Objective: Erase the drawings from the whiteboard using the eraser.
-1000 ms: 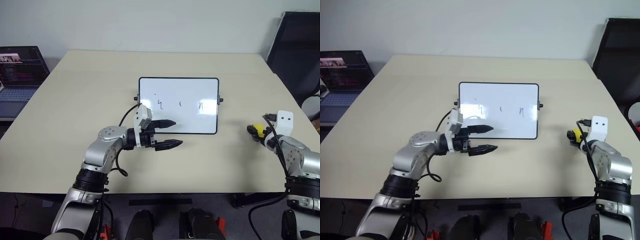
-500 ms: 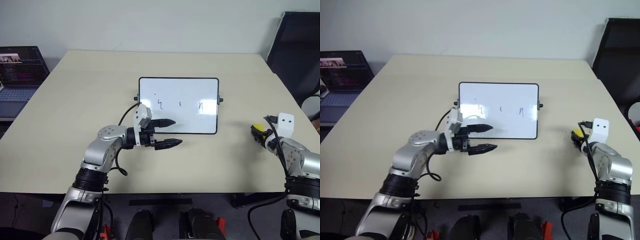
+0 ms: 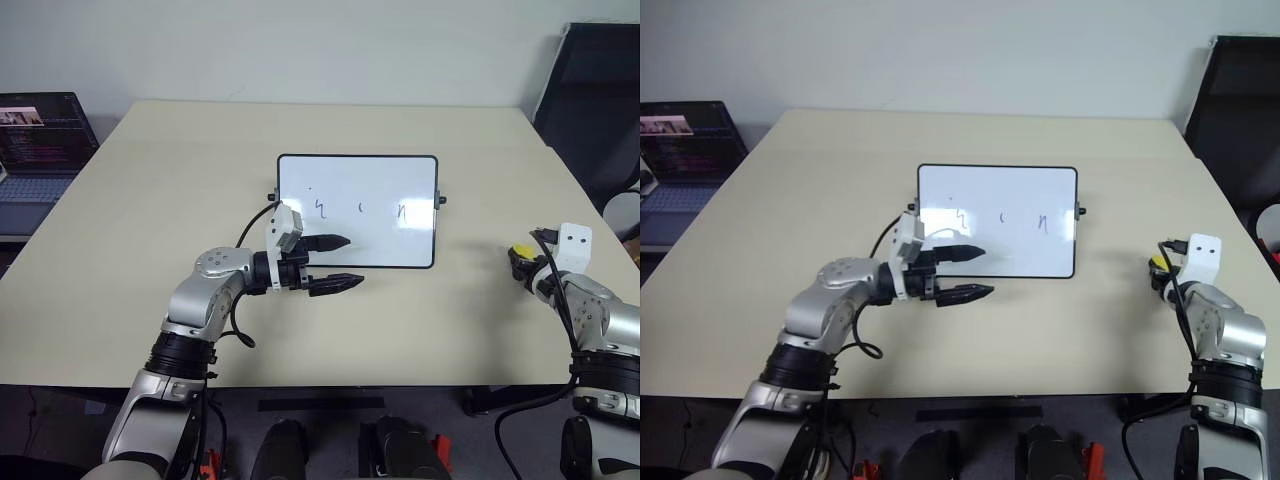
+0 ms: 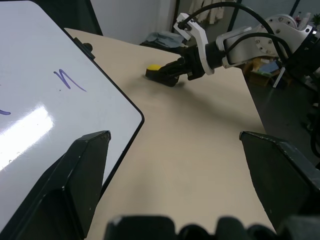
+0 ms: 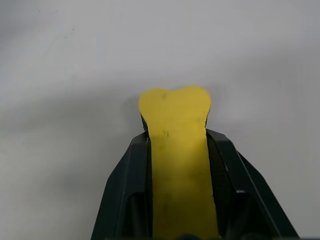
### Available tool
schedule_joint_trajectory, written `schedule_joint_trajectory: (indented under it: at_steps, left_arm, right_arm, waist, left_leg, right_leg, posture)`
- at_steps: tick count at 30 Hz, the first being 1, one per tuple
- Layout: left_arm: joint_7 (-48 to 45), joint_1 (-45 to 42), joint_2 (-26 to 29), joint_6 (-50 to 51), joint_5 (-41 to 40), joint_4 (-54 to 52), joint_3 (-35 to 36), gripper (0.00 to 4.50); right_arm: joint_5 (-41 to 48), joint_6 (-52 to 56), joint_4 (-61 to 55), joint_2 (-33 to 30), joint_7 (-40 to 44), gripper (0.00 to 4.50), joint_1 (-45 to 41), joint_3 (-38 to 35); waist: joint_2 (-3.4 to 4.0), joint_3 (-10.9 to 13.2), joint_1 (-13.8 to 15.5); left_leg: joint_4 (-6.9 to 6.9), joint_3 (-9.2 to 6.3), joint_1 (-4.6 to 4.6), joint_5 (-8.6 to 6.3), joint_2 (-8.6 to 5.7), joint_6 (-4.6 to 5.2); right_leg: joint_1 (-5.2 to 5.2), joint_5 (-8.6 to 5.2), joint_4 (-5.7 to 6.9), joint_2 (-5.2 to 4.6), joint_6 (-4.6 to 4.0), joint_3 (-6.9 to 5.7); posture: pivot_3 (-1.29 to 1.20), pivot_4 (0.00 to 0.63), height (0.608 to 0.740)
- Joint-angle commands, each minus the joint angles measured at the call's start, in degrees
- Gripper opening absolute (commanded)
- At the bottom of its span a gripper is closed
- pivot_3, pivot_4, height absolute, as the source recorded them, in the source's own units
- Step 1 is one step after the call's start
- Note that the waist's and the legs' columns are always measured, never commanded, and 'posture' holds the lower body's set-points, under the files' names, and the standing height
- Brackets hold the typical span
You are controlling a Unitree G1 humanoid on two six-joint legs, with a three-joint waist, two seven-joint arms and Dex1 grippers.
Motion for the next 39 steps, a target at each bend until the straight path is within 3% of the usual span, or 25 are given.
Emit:
schedule_joint_trajectory:
  at_steps: [1,12,22,39]
  left_arm:
    - [3.3,-1.5,-1.3,-2.7,2.5,0.5,0.2,4.5]
    - [15.3,0.0,-6.9,-7.9,9.8,3.6,0.1,4.5]
    - [23.6,2.5,-12.1,-10.4,13.6,1.4,-1.1,4.5]
    - [31.5,1.8,-13.3,-13.3,16.9,2.7,-0.3,4.5]
  right_arm:
    - [-2.7,-6.3,-5.3,-1.3,2.1,1.08,0.2,3.4]
    - [-4.4,-9.0,-16.7,3.6,1.9,1.08,1.7,9.0]
    - [-3.8,-2.9,-22.4,10.6,-1.4,1.08,-4.7,11.7]
    - [-3.5,-1.1,-22.5,13.5,-0.5,1.08,-9.2,14.3]
  waist:
    - [0.0,0.0,0.0]
    - [0.0,0.0,0.1]
    - [0.0,0.0,0.2]
    - [0.0,0.0,0.2]
  left_leg:
    - [0.0,0.0,0.0,0.0,0.0,0.0]
    - [0.01,-0.04,-0.04,0.0,0.06,0.0]
    - [0.02,-0.07,-0.05,0.0,0.14,0.0]
    - [0.02,-0.07,-0.1,0.0,0.13,0.0]
  right_leg:
    - [0.0,0.0,0.0,0.0,0.0,0.0]
    - [-0.01,0.01,0.01,0.0,0.01,-0.01]
    - [-0.02,0.01,0.02,0.0,0.02,-0.04]
    - [-0.04,0.02,0.0,-0.02,0.02,-0.05]
  posture:
    - [0.0,0.15,0.74]
    - [0.0,0.15,0.74]
    - [0.0,0.15,0.74]
    - [0.0,0.15,0.74]
